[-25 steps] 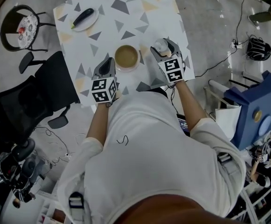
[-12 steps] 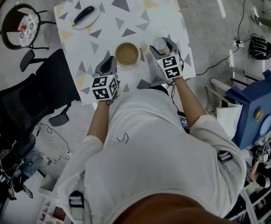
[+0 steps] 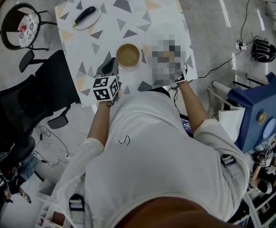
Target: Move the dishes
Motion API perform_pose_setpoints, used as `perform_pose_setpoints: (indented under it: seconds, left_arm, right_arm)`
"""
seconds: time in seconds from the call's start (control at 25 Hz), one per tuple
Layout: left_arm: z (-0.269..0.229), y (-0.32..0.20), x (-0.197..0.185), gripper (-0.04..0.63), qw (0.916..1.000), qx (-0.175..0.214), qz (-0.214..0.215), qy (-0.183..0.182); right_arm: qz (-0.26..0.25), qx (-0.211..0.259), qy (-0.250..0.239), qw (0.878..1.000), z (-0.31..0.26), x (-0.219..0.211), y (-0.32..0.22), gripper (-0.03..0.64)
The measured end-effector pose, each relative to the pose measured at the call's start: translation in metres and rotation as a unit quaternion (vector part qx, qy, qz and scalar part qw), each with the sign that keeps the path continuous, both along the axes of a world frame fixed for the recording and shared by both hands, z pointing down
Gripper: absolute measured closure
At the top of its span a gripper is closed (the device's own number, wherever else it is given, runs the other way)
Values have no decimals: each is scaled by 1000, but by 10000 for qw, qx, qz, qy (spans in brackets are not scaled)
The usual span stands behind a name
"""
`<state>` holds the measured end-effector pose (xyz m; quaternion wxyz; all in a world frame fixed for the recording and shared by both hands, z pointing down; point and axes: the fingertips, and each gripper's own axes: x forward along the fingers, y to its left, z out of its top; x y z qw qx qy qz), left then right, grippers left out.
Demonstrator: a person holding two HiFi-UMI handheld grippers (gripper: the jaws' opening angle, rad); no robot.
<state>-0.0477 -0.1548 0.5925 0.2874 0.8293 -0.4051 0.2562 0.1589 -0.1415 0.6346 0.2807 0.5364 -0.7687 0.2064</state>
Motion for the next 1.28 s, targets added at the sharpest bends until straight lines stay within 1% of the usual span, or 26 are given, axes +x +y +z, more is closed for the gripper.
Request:
perform_pose_setpoints:
  seconds: [0.56, 0.88, 1.12, 1.28]
  left_arm:
    - [5, 13, 1, 574, 9999, -77, 68, -13]
    - [7, 21, 6, 574, 9999, -85, 144, -37]
    - [13, 28, -1, 574, 9998, -166, 58, -54]
    - [13, 32, -9, 574, 9998, -177, -34, -62]
  right_arm:
    - [93, -22, -59, 9999, -7, 2, 30, 318]
    - [160, -115, -411, 9990, -9, -7, 53, 350]
    - [6, -239, -769, 9968, -5, -26, 60, 357]
    - [-306, -292, -886, 9952, -6, -50, 61, 359]
